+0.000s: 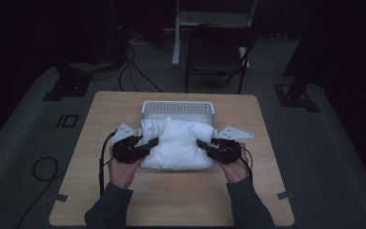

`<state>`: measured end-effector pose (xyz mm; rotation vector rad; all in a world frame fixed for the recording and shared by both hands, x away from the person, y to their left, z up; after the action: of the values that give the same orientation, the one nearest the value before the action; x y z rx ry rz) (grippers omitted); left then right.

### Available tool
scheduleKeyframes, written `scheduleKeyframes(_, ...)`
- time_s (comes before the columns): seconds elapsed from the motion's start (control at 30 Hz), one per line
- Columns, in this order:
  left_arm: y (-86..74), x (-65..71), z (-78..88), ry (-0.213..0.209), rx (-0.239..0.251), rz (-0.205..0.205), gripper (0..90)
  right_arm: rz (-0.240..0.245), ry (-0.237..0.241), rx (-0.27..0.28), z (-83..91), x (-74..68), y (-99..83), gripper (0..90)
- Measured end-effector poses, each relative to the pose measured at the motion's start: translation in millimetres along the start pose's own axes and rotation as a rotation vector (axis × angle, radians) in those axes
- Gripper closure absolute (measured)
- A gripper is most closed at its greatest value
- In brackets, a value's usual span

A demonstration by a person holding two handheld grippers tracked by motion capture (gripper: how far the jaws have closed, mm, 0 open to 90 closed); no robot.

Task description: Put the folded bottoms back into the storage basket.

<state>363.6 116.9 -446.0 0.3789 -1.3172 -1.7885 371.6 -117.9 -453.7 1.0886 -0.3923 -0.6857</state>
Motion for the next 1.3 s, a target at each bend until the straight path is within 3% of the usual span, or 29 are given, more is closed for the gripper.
scheduleKeyframes(0.67, 29.4, -15.5, -11.0, 0.024, 0.028, 0.009, 59.7, -0.005, -0.028, 0.025, -13.5, 18.9, 27.4, 71.1)
scheduleKeyframes(1.3, 40.5, -27.9, -35.6, 0.049, 0.024, 0.013, 59.8, -0.041, -0.061, 0.014, -28.4, 41.0, 32.0, 71.1)
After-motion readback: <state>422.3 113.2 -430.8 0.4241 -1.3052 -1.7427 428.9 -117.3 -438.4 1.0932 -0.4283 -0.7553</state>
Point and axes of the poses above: each handheld gripper's, and its own axes: z roughly backward along the jaws, y roughly out of its top, x roughly to its right, the point moved 7 cm from there along -z, roughly forward along the jaws, and after that the axes turned 3 degrees about z, right-handed, at the moved point
